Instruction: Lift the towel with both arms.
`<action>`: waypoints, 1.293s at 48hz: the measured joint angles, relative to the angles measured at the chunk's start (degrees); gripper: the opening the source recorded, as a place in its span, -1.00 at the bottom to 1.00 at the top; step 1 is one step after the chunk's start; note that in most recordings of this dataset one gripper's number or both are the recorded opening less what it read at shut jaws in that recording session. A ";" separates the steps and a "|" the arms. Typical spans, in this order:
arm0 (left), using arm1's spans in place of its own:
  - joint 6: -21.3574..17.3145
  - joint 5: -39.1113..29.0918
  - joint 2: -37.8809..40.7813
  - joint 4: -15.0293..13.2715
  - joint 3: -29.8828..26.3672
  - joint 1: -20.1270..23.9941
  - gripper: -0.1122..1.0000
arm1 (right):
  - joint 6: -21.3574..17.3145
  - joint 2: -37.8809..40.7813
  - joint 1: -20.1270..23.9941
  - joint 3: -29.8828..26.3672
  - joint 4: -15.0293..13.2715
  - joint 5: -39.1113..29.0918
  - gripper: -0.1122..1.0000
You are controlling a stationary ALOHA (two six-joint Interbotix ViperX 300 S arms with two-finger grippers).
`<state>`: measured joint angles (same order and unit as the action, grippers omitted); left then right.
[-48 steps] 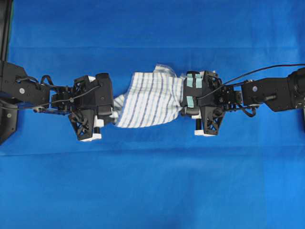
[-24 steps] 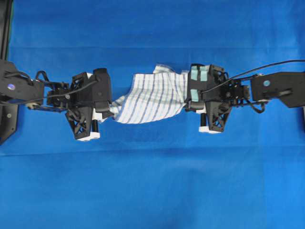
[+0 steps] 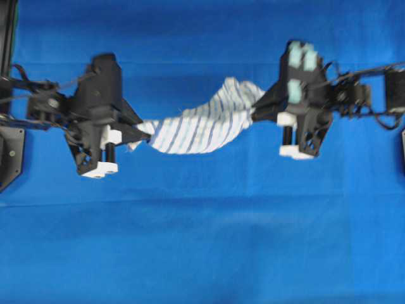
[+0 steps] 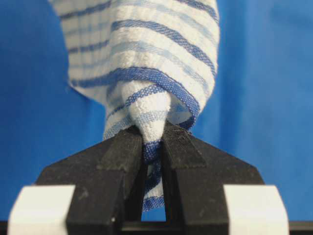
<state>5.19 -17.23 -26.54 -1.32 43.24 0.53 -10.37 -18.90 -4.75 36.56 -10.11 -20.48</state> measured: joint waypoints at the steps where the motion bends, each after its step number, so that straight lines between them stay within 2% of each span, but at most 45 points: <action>1: -0.09 -0.62 -0.62 0.00 -0.70 0.09 -0.73 | -0.09 -0.62 -0.35 -0.44 0.00 -0.62 -0.70; 16: -0.26 -8.44 -5.01 0.00 -10.20 1.14 -0.73 | 0.18 -6.94 -2.20 -9.05 -2.55 -9.93 -0.70; 33: -0.53 -14.94 -6.68 0.00 -17.84 2.46 -0.73 | 0.44 -7.82 -2.29 -18.19 -3.87 -16.00 -0.70; 45: -0.97 -16.08 -6.68 0.09 -18.81 2.46 -0.73 | 0.53 -7.82 -2.29 -19.34 -3.87 -16.61 -0.70; 52: -2.64 -16.08 -6.68 0.18 -18.81 2.46 -0.73 | 0.88 -7.82 -2.29 -19.34 -4.04 -17.40 -0.70; 59: -4.57 -16.08 -6.86 0.18 -18.81 2.37 -0.72 | 2.90 -7.82 -2.29 -19.34 -4.04 -19.07 -0.69; 62: -5.19 -15.82 -6.94 0.18 -18.81 2.37 -0.59 | 3.43 -7.82 -2.29 -19.34 -4.04 -19.25 -0.66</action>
<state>0.00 -33.05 -33.49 -1.14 24.43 2.90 -6.94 -26.72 -7.03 17.23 -14.15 -39.73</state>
